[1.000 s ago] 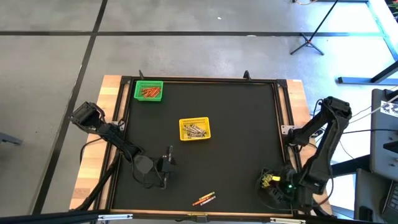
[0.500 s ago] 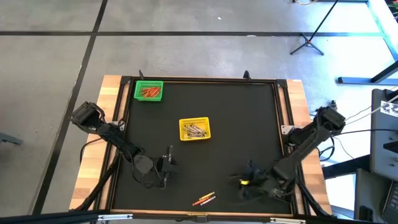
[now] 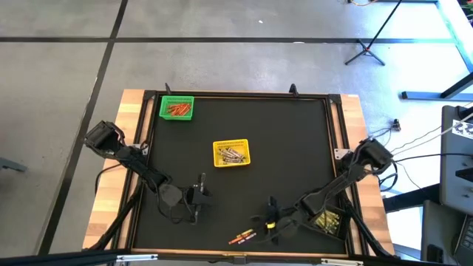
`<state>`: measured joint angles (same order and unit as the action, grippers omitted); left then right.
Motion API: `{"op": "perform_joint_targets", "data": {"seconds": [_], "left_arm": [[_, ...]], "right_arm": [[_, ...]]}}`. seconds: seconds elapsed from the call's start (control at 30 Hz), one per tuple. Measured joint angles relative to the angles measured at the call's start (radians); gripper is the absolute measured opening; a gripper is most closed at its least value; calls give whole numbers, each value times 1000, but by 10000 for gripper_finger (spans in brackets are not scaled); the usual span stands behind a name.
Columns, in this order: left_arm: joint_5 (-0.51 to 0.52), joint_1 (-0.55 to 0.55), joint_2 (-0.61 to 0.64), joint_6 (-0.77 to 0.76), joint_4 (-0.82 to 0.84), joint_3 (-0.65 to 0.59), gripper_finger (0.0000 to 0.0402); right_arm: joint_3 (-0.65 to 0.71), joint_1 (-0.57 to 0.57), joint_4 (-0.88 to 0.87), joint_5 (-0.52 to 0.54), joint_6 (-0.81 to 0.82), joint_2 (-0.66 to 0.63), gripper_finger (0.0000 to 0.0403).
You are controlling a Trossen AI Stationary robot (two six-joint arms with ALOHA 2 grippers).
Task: Sort crayons
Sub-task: Put the green crayon into the black bin
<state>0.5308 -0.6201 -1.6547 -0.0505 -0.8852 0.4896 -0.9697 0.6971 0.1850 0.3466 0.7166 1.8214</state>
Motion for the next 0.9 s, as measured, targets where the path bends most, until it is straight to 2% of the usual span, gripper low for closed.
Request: {"op": "perform_joint_targets", "data": {"seconds": [0.3, 0.53, 0.9], "left_arm": [[1, 0, 0, 0, 0, 0, 94], [1, 0, 0, 0, 0, 0, 94], [2, 1, 0, 0, -5, 0, 94]], "right_arm": [[0, 2, 187, -17, -125, 109, 156], [0, -4, 184, 26, -233, 162, 156], [-1, -12, 119, 3, -224, 177, 156]]}}
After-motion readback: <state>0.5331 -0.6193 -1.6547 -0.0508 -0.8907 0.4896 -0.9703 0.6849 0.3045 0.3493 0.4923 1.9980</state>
